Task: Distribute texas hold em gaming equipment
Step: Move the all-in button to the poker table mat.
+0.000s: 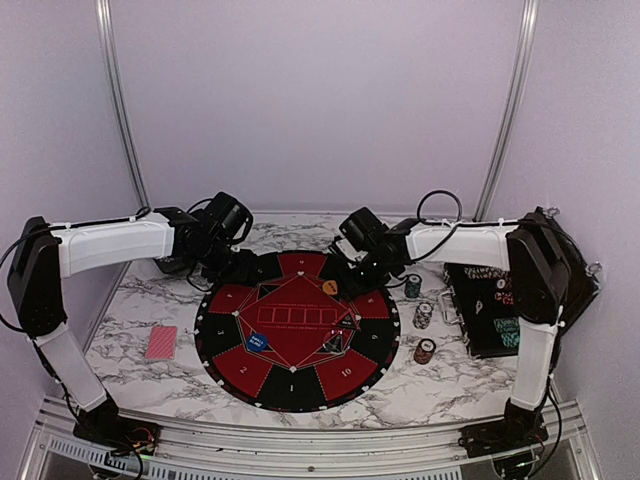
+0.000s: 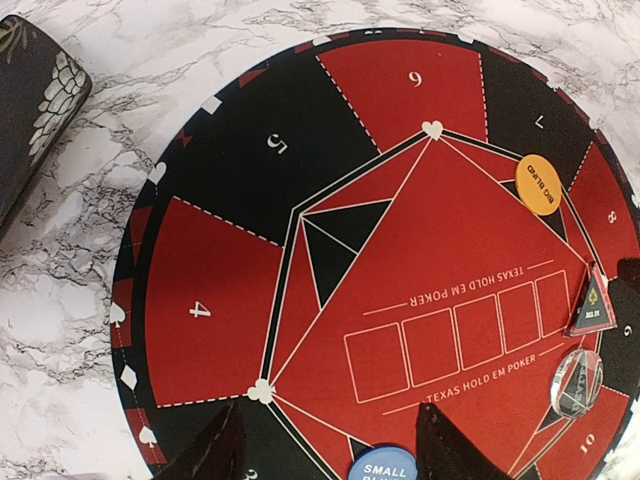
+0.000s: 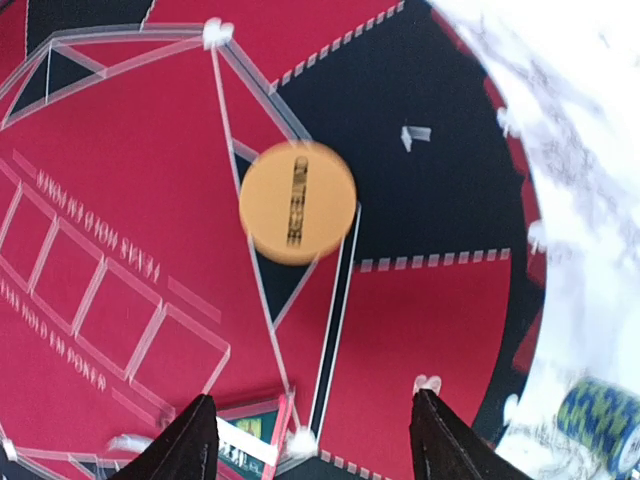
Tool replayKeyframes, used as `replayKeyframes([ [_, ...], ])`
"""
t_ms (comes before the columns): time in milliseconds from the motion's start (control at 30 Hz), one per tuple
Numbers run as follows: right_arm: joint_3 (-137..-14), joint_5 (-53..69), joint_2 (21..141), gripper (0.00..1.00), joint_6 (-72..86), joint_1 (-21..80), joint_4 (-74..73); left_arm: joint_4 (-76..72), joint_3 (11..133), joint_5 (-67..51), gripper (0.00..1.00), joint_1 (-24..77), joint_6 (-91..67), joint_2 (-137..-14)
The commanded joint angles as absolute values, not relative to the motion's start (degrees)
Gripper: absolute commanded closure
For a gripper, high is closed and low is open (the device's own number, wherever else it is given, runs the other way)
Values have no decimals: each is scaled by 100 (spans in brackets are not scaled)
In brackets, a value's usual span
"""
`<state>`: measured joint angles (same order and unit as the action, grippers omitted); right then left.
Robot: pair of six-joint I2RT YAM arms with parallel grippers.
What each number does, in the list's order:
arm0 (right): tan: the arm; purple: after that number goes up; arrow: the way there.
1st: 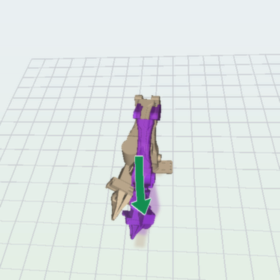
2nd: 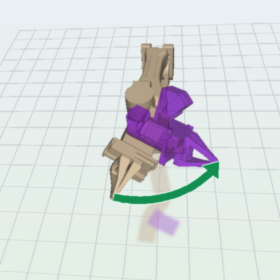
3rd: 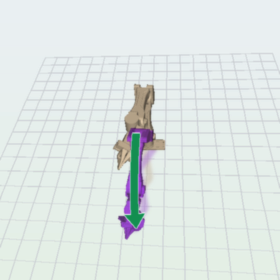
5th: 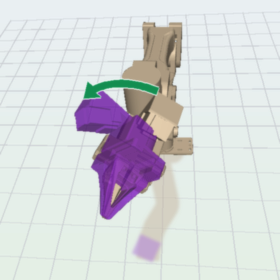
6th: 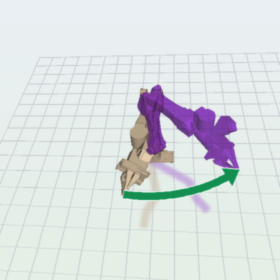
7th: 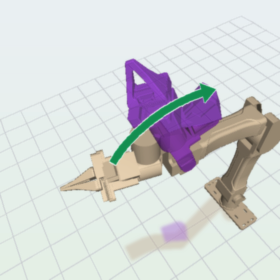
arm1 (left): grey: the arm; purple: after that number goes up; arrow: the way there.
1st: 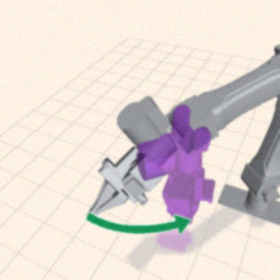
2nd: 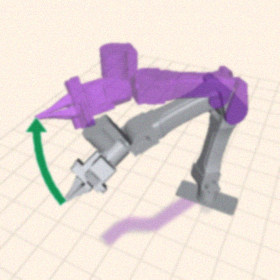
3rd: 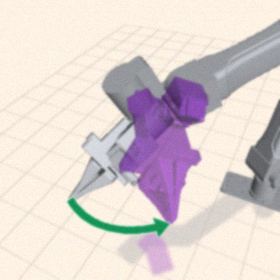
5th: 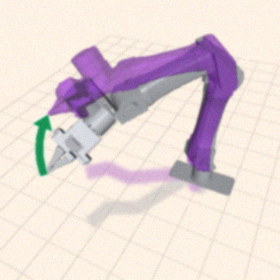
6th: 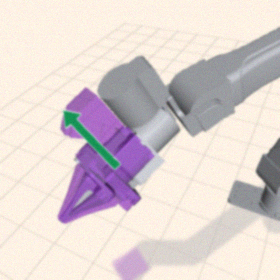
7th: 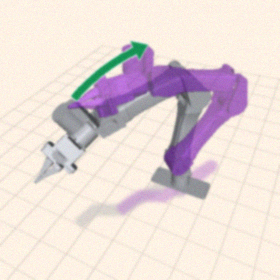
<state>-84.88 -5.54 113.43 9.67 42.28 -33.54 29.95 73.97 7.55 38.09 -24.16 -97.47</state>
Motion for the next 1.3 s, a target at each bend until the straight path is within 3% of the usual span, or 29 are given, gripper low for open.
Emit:
replayKeyframes([
  [0,-7946,-584,10883,41,904,4415,-3450,3128,7431,769,40,3797,-2369,-9646],
  [667,-7230,-519,10756,59,855,4667,-3322,3102,7341,770,40,3797,-2391,-9611],
  [1267,-7144,-445,10856,60,849,4748,-3280,3089,7341,748,40,3797,-2395,-9683],
])
